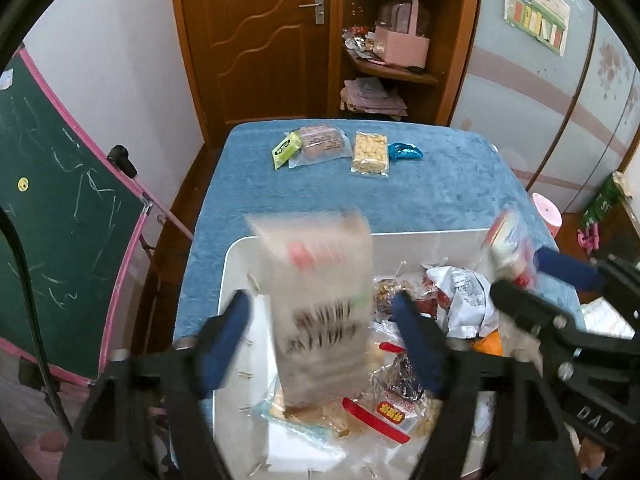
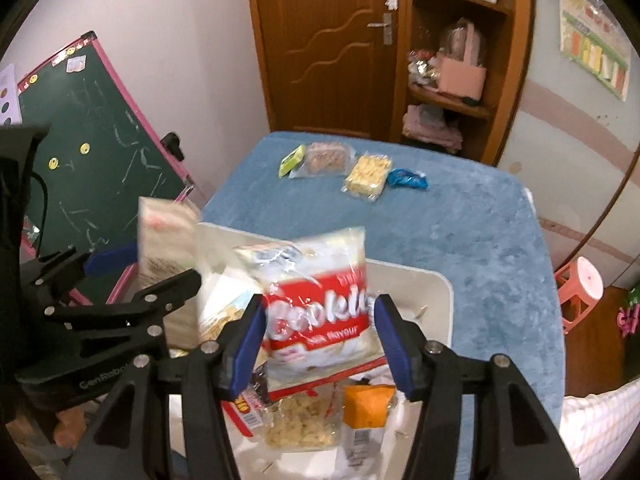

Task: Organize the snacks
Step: 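Drop the brown cracker bag into the tray with left tool while right tool drops Cookies bag, then open both tools and move them back toward the last snacks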

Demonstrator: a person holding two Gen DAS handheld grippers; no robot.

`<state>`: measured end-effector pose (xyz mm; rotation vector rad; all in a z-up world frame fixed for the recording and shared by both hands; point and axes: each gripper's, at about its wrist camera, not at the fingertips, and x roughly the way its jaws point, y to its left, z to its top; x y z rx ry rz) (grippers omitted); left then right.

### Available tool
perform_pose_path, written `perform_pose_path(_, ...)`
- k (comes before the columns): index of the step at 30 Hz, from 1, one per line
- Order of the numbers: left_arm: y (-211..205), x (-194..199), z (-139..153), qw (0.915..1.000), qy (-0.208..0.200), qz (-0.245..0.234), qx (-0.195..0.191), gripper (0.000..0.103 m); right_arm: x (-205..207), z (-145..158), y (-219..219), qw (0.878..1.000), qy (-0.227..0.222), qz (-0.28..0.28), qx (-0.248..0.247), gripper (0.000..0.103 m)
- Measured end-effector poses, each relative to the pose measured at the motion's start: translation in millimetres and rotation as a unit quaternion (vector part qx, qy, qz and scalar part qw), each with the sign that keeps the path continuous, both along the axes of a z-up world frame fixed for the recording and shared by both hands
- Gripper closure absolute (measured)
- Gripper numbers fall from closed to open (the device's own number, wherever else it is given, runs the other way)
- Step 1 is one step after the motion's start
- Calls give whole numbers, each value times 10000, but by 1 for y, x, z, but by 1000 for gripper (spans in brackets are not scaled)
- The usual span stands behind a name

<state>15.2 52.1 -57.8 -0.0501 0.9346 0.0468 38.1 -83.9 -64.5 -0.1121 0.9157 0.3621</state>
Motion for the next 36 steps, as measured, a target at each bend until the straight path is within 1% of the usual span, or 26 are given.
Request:
perform_pose_path(1, 2, 0, 0, 10000, -14, 62, 0, 16, 0, -2, -1, 10000, 31, -6, 37, 45)
perform_pose_path(3, 6, 2, -1, 9999, 17, 46, -117, 15, 1, -2, -2, 9999, 49, -40, 89, 39)
perform_pose_path(6, 10, 2, -2, 9995, 92, 29, -304, 15, 2, -2, -5, 9998, 54, -123, 167, 37)
perform_pose_path(8, 9, 2, -2, 9997, 85, 27, -237, 15, 2, -1, -5, 9997, 69, -143, 188, 36)
perform_pose_path(11, 3, 0, -1, 10000, 35, 37, 5, 15, 3, -3, -5, 9997, 85, -210, 105, 36)
perform_pose_path(12, 1, 0, 0, 10000, 17, 34, 83, 15, 3, -5, -5, 9996, 152, -234, 44, 36)
perform_pose_path(16, -2, -3, 3, 9997, -57, -9, 245, 15, 2, -10, -8, 9992, 276, -236, 146, 36)
perform_pose_path(24, -5, -5, 5, 9995, -70, -44, 296, 15, -1, -12, -8, 9994, 243, -222, 98, 36)
perform_pose_path(36, -10, 1, 2, 9995, 44, -68, 308, 15, -1, -13, -11, 9993, 277, -226, 131, 36)
